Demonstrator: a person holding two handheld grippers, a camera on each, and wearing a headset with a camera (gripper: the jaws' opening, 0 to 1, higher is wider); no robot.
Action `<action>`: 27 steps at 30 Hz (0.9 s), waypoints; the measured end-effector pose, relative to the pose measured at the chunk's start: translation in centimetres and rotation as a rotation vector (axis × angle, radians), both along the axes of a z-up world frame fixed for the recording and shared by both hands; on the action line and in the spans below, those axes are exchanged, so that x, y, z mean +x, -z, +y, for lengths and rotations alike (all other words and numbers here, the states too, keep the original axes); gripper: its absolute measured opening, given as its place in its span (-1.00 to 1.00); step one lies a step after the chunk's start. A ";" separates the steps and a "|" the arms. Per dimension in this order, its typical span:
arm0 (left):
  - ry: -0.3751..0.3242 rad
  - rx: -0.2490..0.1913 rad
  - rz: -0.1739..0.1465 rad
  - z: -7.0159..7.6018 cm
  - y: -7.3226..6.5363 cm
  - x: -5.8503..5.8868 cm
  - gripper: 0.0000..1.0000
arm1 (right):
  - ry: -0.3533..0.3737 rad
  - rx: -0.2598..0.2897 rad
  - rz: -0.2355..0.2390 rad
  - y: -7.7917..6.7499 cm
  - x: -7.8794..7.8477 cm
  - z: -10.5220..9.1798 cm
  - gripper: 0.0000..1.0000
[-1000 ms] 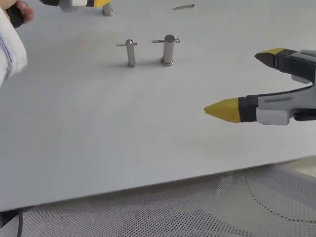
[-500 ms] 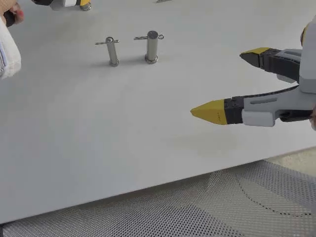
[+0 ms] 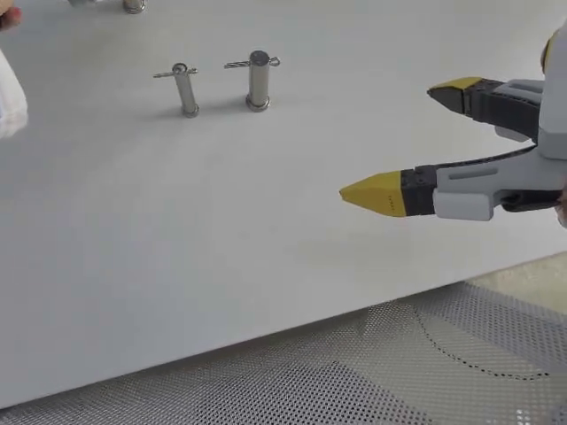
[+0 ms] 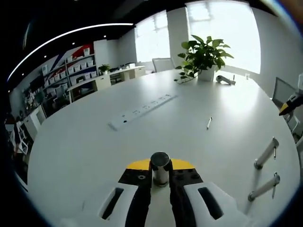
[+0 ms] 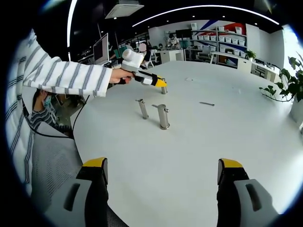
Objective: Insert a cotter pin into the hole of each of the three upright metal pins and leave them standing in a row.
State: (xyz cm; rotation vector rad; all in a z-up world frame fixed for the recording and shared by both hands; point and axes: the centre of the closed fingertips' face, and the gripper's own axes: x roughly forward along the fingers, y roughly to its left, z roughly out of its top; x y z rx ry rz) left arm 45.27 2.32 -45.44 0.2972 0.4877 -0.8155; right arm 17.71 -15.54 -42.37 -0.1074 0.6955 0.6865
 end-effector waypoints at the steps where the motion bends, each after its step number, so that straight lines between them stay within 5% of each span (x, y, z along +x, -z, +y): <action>1: 0.000 0.001 0.000 0.0 0.0 0.0 -0.81 | 0.000 0.001 0.000 0.0 0.0 0.1 0.90; 10: 0.009 -0.008 0.044 1.5 -0.2 -1.9 -0.82 | -0.014 0.003 -0.014 -0.6 0.2 0.7 0.90; 18: 0.003 -0.044 0.049 3.7 -1.4 -5.9 -0.82 | -0.041 0.006 -0.026 -1.1 0.2 1.2 0.89; 27: 0.050 -0.063 0.065 6.0 -3.3 -12.1 -0.82 | -0.078 0.001 -0.035 -1.4 0.2 2.0 0.89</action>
